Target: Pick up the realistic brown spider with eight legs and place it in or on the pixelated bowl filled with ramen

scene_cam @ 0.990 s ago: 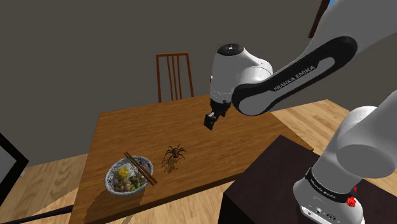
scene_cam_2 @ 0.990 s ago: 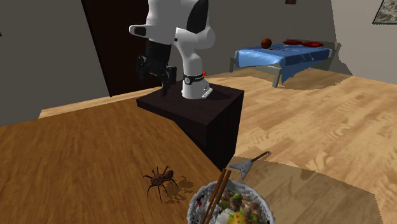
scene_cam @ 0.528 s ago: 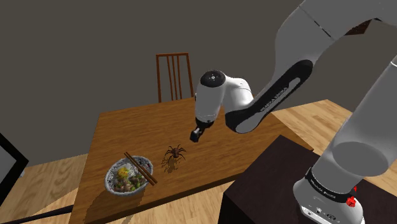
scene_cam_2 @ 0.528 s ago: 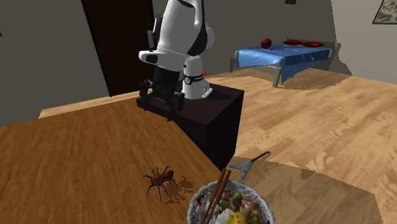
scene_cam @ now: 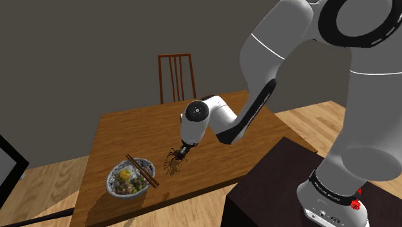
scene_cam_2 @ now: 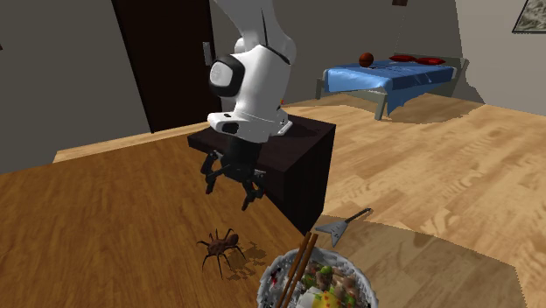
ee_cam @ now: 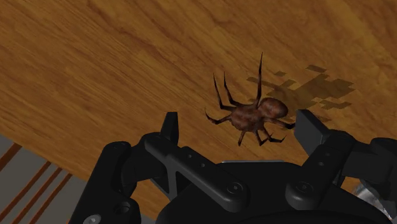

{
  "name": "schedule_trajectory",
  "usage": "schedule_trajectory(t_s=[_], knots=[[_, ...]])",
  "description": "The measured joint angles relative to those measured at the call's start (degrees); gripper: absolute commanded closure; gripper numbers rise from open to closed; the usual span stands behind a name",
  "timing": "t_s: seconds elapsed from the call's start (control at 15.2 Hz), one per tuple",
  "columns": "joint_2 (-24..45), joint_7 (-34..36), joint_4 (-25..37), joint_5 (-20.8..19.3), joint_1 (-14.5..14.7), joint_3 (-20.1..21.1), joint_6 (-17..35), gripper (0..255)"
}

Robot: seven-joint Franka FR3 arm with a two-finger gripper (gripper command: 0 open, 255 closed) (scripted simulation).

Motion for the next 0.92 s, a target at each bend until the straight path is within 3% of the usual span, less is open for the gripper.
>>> schedule_trajectory(t_s=[0.13, 0.26, 0.66, 0.92], knots=[[4.7, 4.6, 3.8, -5.8, 2.6, -1.6, -0.5, 0], [8.0, 6.6, 6.8, -8.9, 4.0, -2.6, -0.9, 0], [13.4, 9.5, 10.9, -13.2, 5.2, -4.6, -0.4, 0], [14.4, 9.8, 11.7, -13.9, 5.2, -5.0, -0.2, 0]])
